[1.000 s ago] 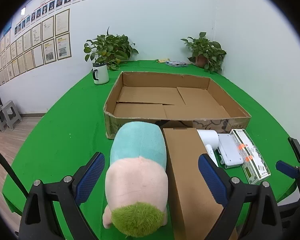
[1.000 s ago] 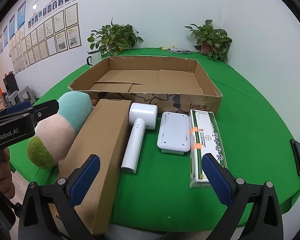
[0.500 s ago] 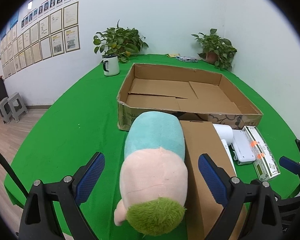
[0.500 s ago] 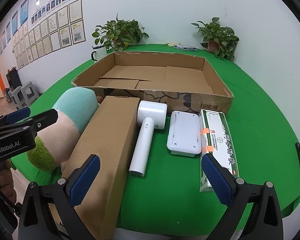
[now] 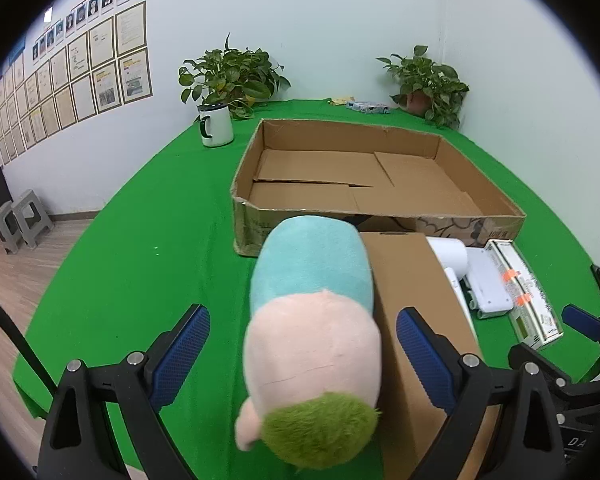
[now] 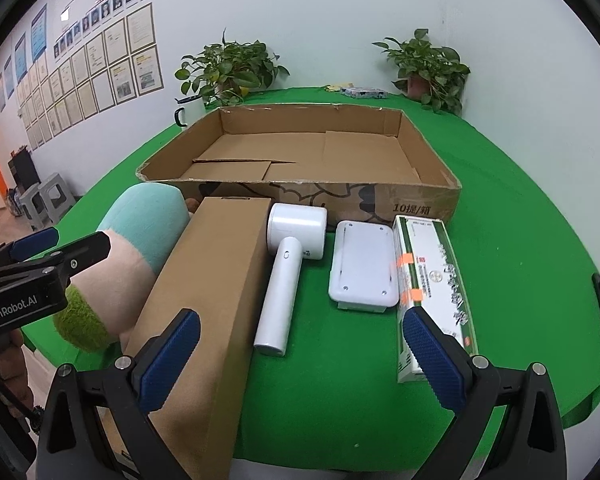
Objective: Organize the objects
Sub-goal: 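Move the left gripper to the plush toy and close on it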
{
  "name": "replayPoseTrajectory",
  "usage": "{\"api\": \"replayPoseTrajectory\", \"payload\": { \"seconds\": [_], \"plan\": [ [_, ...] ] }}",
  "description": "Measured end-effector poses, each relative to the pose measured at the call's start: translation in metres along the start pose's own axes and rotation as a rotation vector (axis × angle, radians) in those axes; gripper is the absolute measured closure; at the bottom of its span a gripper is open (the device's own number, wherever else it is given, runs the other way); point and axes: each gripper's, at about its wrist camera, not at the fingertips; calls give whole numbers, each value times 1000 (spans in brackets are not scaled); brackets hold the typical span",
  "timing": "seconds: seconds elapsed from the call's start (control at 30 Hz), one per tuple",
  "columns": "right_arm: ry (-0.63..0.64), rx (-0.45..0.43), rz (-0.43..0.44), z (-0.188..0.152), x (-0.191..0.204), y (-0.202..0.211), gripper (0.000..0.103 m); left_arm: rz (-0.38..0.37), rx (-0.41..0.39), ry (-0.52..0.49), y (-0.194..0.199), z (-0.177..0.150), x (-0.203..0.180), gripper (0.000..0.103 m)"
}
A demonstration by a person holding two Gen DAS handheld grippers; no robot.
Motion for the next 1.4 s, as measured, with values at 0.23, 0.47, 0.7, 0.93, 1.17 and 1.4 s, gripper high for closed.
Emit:
{"api": "replayPoseTrajectory", "payload": {
  "seconds": [0.23,0.47,0.7,0.93,1.17,1.4],
  "plan": [
    [-3,-6,47,-1,1,-1,1,48,20,23,-4,1,0,8],
    [41,44,61,8,-21,-13,1,75,55,72,-13,1,-3,8],
    [-7,34,97,13,-20,-16,1,62,64,36,-20,-3,3,8],
    [-82,19,240,18,1,-13,1,-28,82,16,-23,-6,12,8],
    [-59,25,246,23,5,-7,1,-50,97,92,-23,-9,20,8],
    [-30,54,219,25,-9,-8,1,-49,72,93,-23,-7,18,8]
  ]
}}
Point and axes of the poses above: each gripper's, at about its wrist camera, not at the fingertips, and y roughly against the way its jaws point, x to its left, z to its top, and after that the axes turned 4 degrees about -x, right-handed
